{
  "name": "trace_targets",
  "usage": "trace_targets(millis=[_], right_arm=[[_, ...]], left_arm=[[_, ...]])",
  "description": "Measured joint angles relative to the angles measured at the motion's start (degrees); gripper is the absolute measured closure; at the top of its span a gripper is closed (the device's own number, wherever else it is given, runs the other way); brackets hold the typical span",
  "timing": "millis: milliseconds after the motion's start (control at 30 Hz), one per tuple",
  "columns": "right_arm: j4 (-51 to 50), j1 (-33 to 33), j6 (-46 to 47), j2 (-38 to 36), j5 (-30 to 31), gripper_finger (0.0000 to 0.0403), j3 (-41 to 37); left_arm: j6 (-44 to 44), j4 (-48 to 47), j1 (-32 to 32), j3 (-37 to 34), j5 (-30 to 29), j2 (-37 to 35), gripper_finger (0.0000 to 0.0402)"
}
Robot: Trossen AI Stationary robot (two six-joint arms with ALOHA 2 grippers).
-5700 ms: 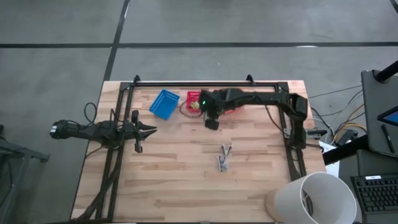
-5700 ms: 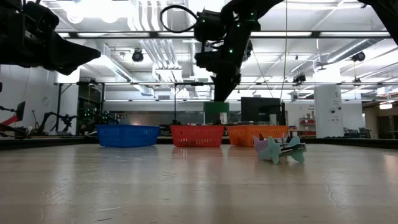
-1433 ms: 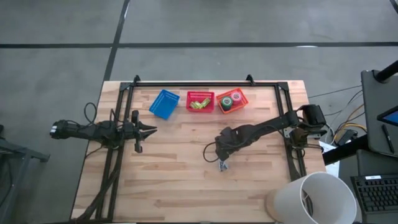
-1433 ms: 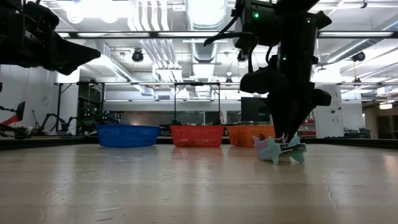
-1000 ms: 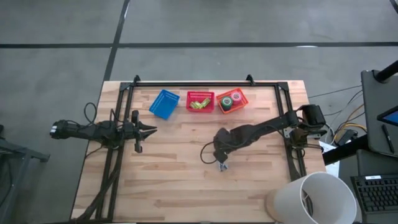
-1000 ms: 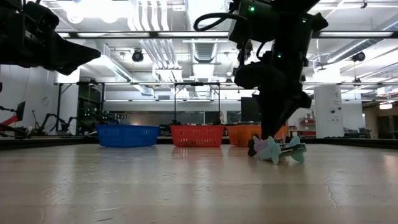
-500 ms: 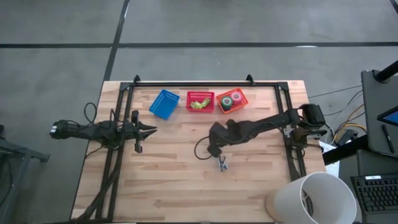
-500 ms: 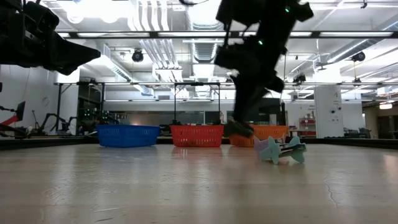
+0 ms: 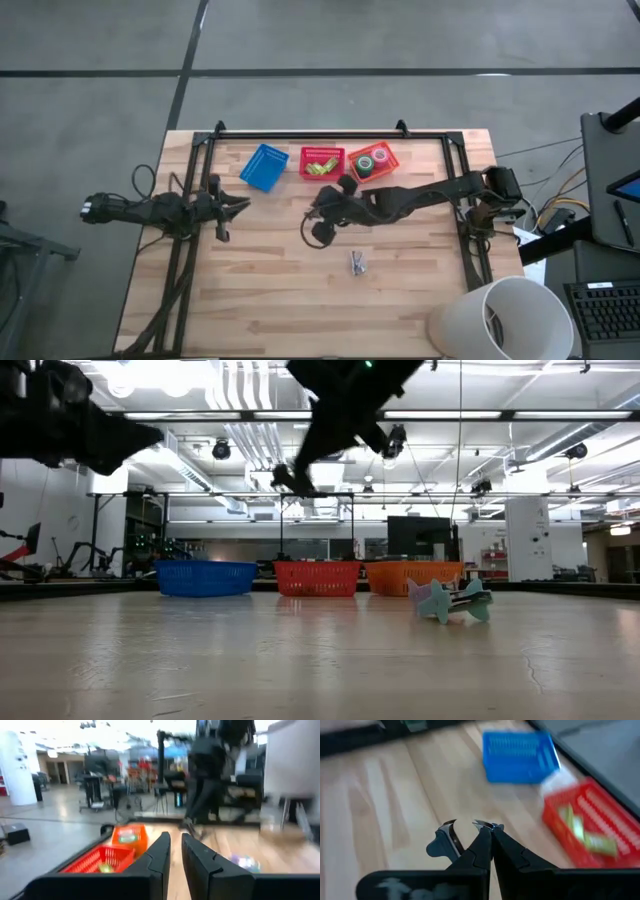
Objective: Pick and place Stapler, Stapler remover, tape
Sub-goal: Put the black staple remover into the blue bin
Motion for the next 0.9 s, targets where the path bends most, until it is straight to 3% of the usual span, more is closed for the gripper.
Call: trace_targets(millis=[267, 800, 900], right_arm=[[8.26, -0.24, -5.39, 0.24, -0.17, 0.0394, 0.00], [13.86, -0.39, -9.04, 0.28, -0.43, 0.0394, -0.16], [14.86, -0.39, -10.79, 0.28, -0.47, 0.0394, -0.16]], left_arm=[[-1.91, 3.28, 0.04, 0.02, 0.29, -0.08, 0.0351], [-17.68, 2.01, 0.04, -0.91, -0.55, 2.82, 0.0351], [-17.22, 3.35, 0.04, -0.94, 2.44, 4.30, 0.0351]])
